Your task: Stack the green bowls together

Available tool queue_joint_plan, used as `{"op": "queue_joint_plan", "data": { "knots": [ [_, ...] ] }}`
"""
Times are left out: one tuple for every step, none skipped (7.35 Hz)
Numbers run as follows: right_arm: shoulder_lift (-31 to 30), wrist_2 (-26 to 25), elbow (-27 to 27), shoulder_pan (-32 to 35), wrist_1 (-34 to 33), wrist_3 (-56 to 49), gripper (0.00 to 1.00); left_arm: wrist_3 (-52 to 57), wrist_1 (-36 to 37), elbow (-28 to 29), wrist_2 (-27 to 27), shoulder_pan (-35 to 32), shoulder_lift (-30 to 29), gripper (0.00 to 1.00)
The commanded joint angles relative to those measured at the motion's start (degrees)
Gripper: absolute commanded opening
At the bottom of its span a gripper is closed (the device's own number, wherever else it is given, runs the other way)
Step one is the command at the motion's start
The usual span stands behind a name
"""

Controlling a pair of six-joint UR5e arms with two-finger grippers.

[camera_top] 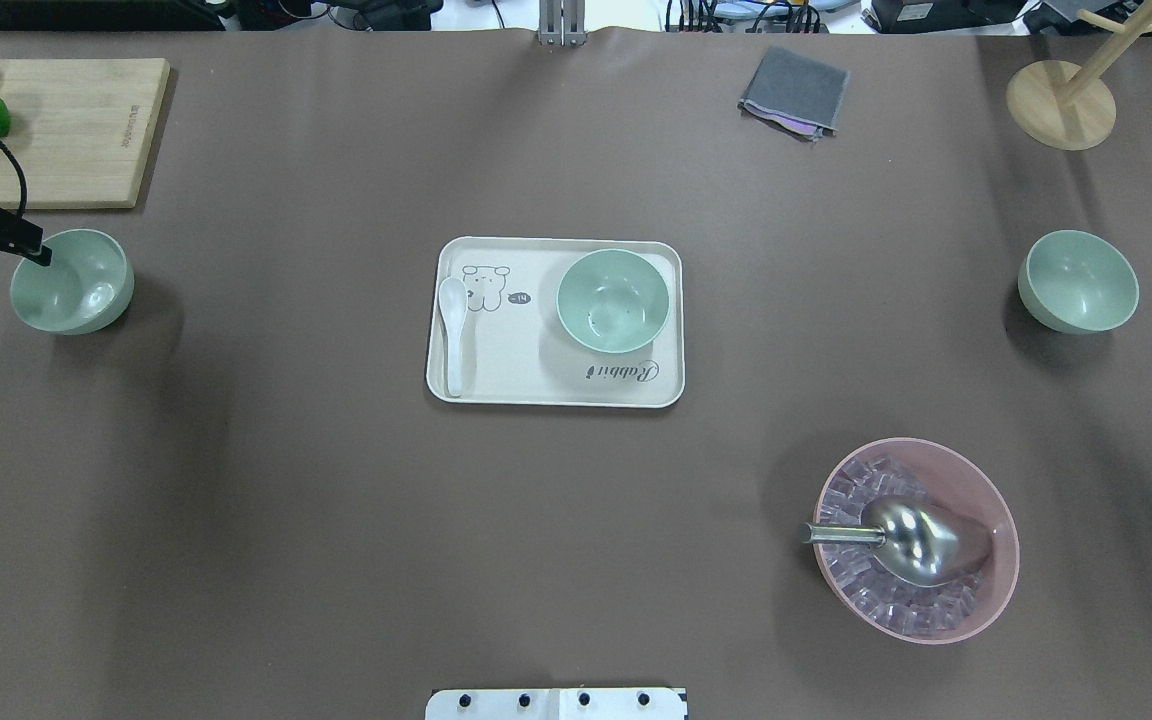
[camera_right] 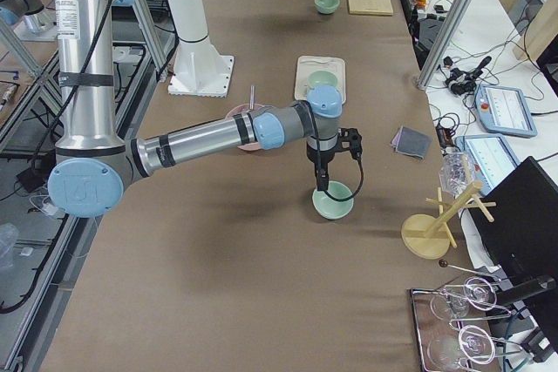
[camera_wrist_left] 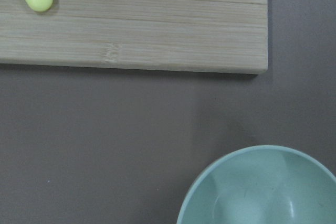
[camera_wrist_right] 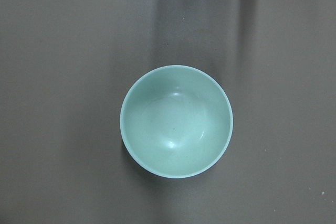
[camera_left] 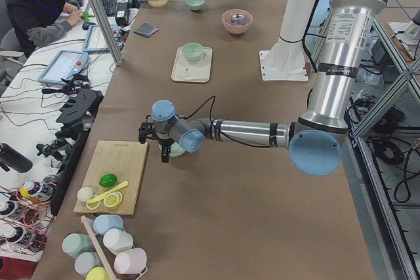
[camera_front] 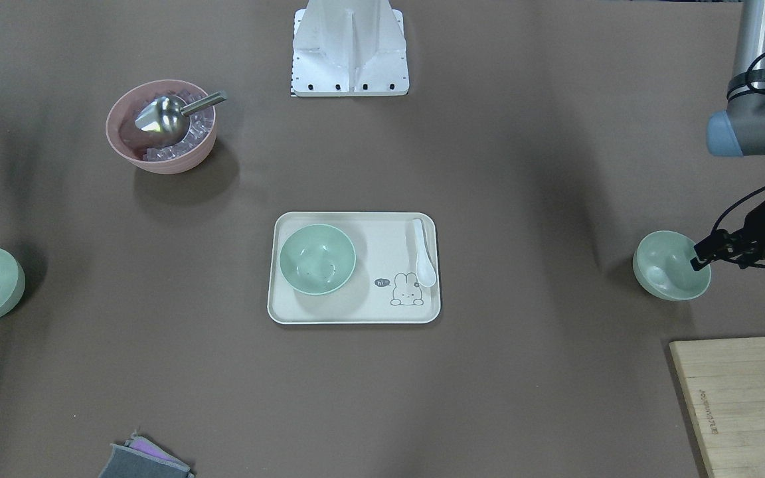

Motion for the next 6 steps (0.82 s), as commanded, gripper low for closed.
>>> {"op": "queue_joint_plan", "data": {
  "knots": [
    [0.05, 0.00, 0.00, -0.02, -0.03, 0.00, 1.00, 0.24, -2.94, 0.92, 0.76, 1.13, 0.54, 0.97],
    [0.05, 0.00, 0.00, -0.02, -0.03, 0.00, 1.00, 0.85, -2.94, 0.92, 0.85, 1.13, 1.07, 0.97],
    [0.05, 0.00, 0.00, -0.02, -0.03, 0.00, 1.00, 3.29, -2.77, 1.44, 0.77, 1.13, 1.16, 0.96],
    [0.05, 0.00, 0.00, -0.02, 0.06, 0.00, 1.00, 3.49, -2.77, 1.62, 0.59, 1.22, 1.07, 0.88],
    [0.05, 0.00, 0.00, -0.02, 0.06, 0.00, 1.00, 3.49, -2.77, 1.62, 0.42, 1.22, 0.99, 0.85],
    [0.05, 0.00, 0.00, -0.02, 0.06, 0.00, 1.00, 3.49, -2.77, 1.62, 0.41, 1.22, 0.99, 0.84]
  ]
}}
